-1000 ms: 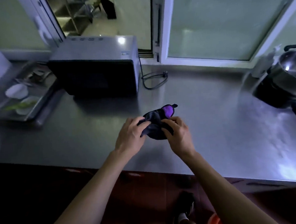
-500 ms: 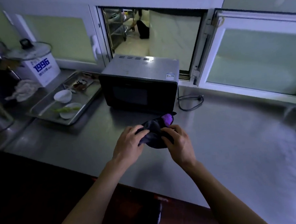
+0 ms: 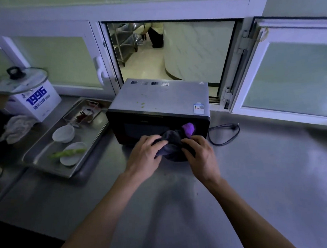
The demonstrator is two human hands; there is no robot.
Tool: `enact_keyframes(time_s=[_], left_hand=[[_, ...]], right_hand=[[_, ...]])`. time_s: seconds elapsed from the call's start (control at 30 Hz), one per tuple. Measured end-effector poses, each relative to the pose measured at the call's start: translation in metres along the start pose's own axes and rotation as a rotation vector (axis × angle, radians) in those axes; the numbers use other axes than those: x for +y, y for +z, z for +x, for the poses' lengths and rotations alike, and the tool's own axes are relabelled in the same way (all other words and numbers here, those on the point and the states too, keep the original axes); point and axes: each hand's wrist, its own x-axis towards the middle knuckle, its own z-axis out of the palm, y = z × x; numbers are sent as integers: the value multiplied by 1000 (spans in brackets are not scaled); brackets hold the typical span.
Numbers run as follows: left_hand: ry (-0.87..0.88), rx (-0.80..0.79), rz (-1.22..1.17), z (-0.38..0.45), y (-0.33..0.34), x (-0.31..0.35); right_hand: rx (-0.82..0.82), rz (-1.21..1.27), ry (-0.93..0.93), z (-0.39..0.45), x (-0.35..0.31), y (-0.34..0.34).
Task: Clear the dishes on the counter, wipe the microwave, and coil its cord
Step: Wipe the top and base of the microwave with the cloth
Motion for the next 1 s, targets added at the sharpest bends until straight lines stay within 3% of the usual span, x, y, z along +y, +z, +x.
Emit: enact_keyframes(time_s=[0.23, 0.53, 0.83, 1.0], left_hand=[[51, -11, -1, 65, 3, -21], [109, -68, -39, 163, 10, -51], [168, -262, -49, 194, 49, -75], [146, -261, -72, 193, 50, -91]], right_hand=[[83, -63, -3, 56, 12, -1], [163, -202, 127, 131, 21, 5], [23, -375, 351, 146, 49, 34], [14, -440, 297, 146, 46, 52]])
